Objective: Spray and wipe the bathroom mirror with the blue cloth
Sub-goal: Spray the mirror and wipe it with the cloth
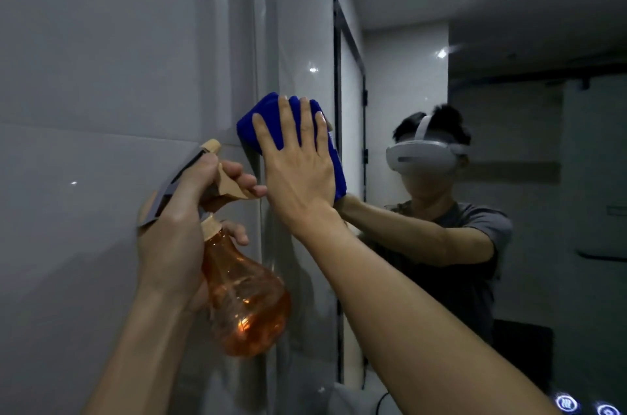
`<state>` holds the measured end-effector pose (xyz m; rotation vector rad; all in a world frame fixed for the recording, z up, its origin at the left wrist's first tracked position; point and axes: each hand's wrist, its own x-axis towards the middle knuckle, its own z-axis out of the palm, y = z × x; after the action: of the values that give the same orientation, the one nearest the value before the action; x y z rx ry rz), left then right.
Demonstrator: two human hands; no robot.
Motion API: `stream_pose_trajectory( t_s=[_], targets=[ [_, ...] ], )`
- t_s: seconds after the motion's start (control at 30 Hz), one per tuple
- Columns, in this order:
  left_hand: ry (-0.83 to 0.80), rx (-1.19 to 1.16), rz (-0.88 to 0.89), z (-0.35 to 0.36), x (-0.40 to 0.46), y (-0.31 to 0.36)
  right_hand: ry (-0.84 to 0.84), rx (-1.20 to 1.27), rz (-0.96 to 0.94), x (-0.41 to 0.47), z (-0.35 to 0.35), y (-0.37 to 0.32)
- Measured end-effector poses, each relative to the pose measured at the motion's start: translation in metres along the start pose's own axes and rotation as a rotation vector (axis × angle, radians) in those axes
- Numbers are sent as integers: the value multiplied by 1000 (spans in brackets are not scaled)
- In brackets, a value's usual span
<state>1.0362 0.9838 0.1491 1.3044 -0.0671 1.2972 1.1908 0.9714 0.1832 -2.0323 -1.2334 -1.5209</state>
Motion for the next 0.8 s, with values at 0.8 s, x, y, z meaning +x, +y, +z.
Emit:
stream_pose_trajectory(
  t_s=[0.8],
  targets=[
    [-3,25,-113,36,-63,-34,35,-15,-66,-153,8,59]
  ],
)
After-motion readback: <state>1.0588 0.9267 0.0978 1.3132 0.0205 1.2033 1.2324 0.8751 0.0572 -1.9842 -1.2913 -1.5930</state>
